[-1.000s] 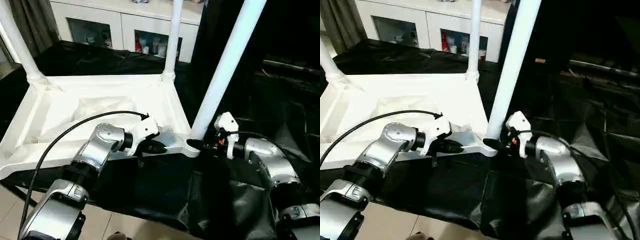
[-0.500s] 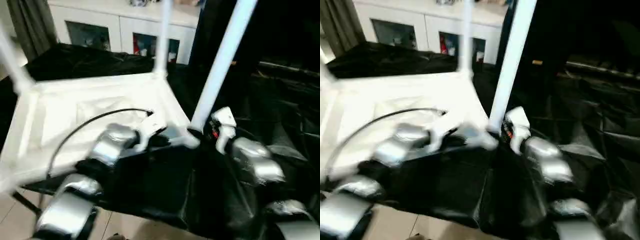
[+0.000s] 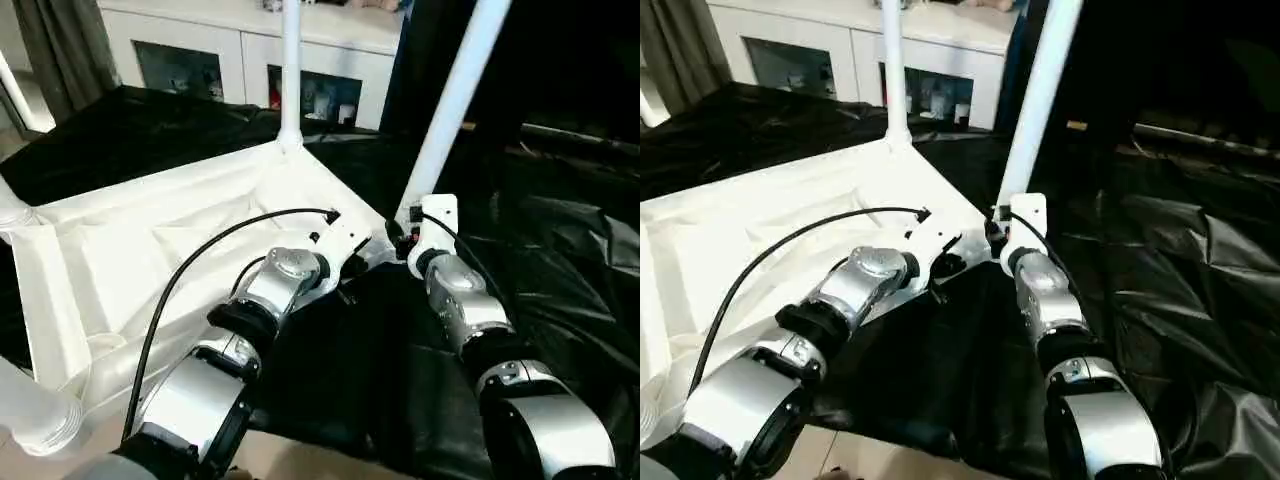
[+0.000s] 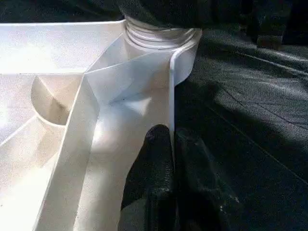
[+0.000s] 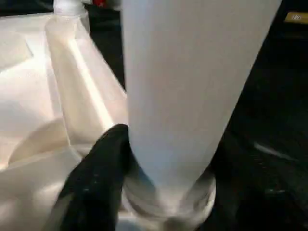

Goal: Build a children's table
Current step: Rotate leg to tighten

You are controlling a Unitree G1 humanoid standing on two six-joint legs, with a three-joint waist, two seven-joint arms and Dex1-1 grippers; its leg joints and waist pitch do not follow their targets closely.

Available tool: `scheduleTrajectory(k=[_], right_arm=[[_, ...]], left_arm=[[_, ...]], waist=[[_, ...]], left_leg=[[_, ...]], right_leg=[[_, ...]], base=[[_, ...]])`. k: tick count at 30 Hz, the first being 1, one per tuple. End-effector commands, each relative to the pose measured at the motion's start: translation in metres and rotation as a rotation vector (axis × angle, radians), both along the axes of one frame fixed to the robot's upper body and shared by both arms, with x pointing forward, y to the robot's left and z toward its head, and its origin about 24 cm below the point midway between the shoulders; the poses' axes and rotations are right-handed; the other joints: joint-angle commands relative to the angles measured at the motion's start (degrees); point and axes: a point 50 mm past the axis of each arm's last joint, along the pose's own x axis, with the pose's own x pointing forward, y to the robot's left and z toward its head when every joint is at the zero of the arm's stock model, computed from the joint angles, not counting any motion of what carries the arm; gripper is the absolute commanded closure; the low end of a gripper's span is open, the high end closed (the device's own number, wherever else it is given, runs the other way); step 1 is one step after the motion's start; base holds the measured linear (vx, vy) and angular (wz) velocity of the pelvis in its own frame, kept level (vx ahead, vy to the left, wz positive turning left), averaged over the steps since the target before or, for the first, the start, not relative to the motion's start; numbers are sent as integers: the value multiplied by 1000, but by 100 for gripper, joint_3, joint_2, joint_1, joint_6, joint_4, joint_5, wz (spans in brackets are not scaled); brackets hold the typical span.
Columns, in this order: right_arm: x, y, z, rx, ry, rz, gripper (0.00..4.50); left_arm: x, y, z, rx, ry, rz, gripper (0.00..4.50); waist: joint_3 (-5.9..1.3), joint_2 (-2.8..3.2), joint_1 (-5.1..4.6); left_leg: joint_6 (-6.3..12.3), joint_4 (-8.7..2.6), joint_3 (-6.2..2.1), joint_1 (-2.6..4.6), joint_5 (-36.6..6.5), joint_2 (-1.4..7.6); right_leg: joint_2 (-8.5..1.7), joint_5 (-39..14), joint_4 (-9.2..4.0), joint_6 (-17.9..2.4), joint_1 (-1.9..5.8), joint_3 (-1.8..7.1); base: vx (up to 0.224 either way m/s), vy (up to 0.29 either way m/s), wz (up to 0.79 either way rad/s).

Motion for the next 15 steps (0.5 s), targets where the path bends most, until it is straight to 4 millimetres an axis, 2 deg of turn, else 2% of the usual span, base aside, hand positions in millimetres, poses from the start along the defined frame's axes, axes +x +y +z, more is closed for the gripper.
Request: scheduleTrajectory(k=[1, 2, 3, 6, 7, 8, 9, 10, 11, 12, 14, 15], right_arm=[[-5, -4, -9, -15, 38, 45, 155], [-4, -9, -6, -35, 19, 65, 134], [-4, -16, -1, -48, -4, 99, 134], [-4, -29, 9, -69, -46, 187, 121], [-4, -32, 12, -67, -53, 218, 93], [-6, -36, 16, -64, -60, 292, 87], [-15, -40, 20, -78, -56, 477, 85], [-23, -40, 20, -97, -36, 592, 80], [-28, -40, 20, -110, -20, 664, 80], [-34, -41, 19, -132, -8, 731, 60], [-43, -45, 19, -151, 19, 825, 60], [-46, -46, 19, -148, 35, 865, 60]], left_arm=[[1, 4, 2, 3, -31, -33, 450], [0, 6, 2, 4, -39, -63, 450], [0, 10, 2, 8, -35, -78, 450], [-1, 18, 1, 11, -28, -112, 450], [-1, 21, 1, 11, -24, -114, 450], [-1, 27, 1, 14, -24, -125, 450], [-3, 35, 1, 19, -20, -165, 450], [-4, 39, 2, 20, -23, -195, 450], [-4, 41, 2, 20, -24, -213, 450], [-7, 42, 4, 14, -32, -258, 450], [-15, 45, 6, -11, -15, -389, 450], [-22, 48, 8, -25, 15, -464, 450]], waist=[[-311, -29, 5], [-314, -28, 12], [-310, -13, 19], [-323, -34, 35], [-328, -13, 41], [-331, -18, 45], [-344, -27, 67], [-352, -29, 85], [-362, -38, 100], [-371, -56, 93], [-394, -80, 79], [-386, -97, 104]], left_leg=[[63, -468, -202, 52, -1726, 361], [80, -460, -197, 62, -1712, 360], [95, -463, -201, 60, -1708, 359], [191, -444, -181, 46, -1552, 364], [233, -440, -184, 28, -1423, 367], [265, -437, -175, 26, -1375, 360], [358, -417, -176, 21, -1240, 371], [427, -404, -176, 14, -1143, 376], [648, -376, -177, -9, -836, 393], [708, -361, -176, -14, -745, 385], [808, -326, -160, -39, -576, 380], [835, -318, -143, -40, -520, 397]], right_leg=[[-495, -1852, -517, -972, 168, 340], [-498, -1864, -522, -975, 167, 342], [-500, -1871, -529, -976, 167, 343], [-493, -1651, -501, -1014, 189, 348], [-496, -1490, -477, -1071, 202, 348], [-488, -1430, -479, -1076, 209, 342], [-478, -1179, -447, -1113, 237, 337], [-467, -979, -423, -1135, 254, 332], [-452, -336, -338, -1242, 262, 332], [-452, -197, -319, -1286, 264, 326], [-480, 16, -270, -1489, 276, 315], [-479, 8, -261, -1559, 269, 311]], base=[[0, 0, 0], [0, 0, 0], [0, 0, 0], [0, 0, 0], [0, 0, 0], [0, 0, 0], [0, 0, 0], [0, 0, 0], [0, 0, 0], [0, 0, 0], [0, 0, 0], [0, 0, 0]])
